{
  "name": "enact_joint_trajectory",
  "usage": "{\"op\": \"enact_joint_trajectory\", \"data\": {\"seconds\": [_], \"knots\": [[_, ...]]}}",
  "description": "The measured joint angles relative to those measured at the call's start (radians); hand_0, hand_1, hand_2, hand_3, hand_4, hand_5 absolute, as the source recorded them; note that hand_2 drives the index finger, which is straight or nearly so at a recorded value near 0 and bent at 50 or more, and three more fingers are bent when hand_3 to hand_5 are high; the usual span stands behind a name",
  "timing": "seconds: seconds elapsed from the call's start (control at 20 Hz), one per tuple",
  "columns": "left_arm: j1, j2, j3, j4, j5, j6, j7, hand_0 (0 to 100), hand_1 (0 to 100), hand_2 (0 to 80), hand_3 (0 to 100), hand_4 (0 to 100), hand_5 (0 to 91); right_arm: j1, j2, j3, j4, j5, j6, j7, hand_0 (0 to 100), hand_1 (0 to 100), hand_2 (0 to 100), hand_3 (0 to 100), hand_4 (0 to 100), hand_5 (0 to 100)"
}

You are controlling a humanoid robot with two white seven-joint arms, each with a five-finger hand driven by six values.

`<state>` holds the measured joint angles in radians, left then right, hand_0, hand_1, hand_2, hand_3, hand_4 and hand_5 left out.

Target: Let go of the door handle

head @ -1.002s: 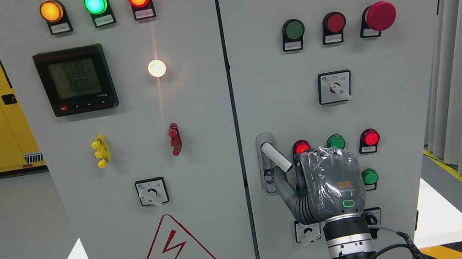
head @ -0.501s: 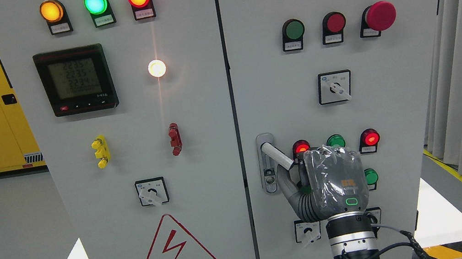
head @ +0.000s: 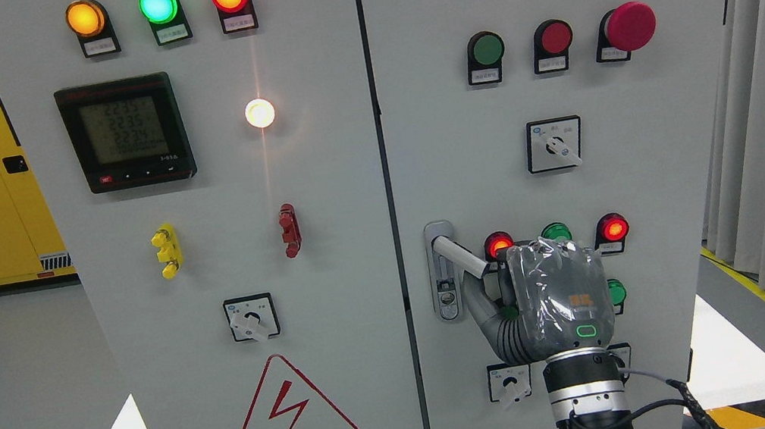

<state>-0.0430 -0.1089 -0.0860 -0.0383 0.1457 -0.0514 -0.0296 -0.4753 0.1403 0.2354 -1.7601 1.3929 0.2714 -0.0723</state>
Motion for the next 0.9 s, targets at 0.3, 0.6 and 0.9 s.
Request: {"op": "enact_joint_trajectory", "data": {"seconds": [0.3, 0.6, 0.9], "knots": [[0.0, 0.0, 0.0, 0.0, 0.0, 0.0, 0.0, 12, 56, 0.0, 0, 0, 0.0, 0.0, 0.0, -0.002, -0.002, -0.002, -0.001, 0.0, 66, 42, 100, 100, 100, 100], [0.0, 0.0, 0.0, 0.0, 0.0, 0.0, 0.0, 12, 56, 0.0, 0, 0, 0.0, -0.001, 0.0, -0.004, -0.004, -0.003, -0.001, 0.001, 67, 41, 100, 100, 100, 100], [0.0, 0.0, 0.0, 0.0, 0.0, 0.0, 0.0, 12, 56, 0.0, 0, 0, 0.0, -0.006, 0.0, -0.007, -0.006, -0.003, -0.002, 0.001, 68, 41, 100, 100, 100, 100]]}}
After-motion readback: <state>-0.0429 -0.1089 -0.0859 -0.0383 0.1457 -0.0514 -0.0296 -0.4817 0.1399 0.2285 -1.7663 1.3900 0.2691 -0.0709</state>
